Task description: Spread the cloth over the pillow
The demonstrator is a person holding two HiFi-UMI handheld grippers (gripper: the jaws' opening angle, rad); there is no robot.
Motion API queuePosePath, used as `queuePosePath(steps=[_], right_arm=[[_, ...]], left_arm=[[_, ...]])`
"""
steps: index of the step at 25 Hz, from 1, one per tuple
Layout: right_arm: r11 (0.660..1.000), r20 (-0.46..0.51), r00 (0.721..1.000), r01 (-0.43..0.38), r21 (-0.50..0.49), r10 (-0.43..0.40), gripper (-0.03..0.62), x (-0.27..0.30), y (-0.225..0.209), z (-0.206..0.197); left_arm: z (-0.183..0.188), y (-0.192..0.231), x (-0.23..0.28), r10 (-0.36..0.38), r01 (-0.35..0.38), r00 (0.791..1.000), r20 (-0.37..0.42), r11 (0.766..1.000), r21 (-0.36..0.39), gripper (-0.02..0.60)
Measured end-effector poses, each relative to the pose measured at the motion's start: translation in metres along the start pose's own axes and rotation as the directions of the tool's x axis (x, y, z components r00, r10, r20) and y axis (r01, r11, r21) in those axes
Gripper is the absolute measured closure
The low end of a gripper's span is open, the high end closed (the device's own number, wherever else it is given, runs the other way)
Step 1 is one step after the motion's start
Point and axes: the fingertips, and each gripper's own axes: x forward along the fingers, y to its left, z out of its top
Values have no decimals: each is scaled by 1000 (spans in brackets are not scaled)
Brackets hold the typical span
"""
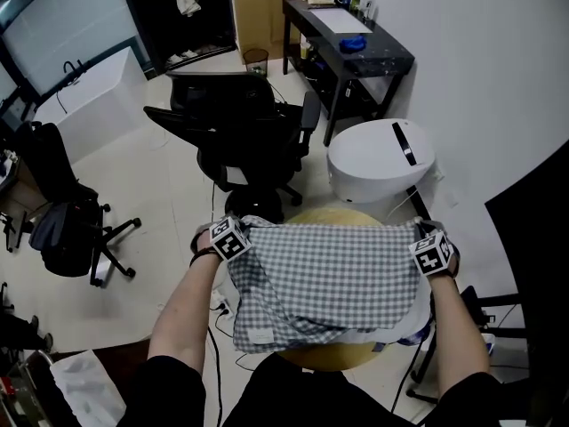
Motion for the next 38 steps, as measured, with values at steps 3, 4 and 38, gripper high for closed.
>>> queuePosePath(steps=[3, 4, 38], right_arm=[[1000, -29, 999, -20, 8, 20, 577, 12, 8, -11], [1000, -35, 999, -24, 8, 25, 576, 15, 10, -14], [967, 473, 855, -253, 22, 213, 367, -148, 57, 58]], left_arm=[[-7, -8, 11, -26, 25, 999, -24, 1000, -17, 536], [-9, -9, 14, -27, 26, 999, -31, 999, -20, 519], [-11, -169, -157, 167, -163, 973, 157, 986, -35, 458]])
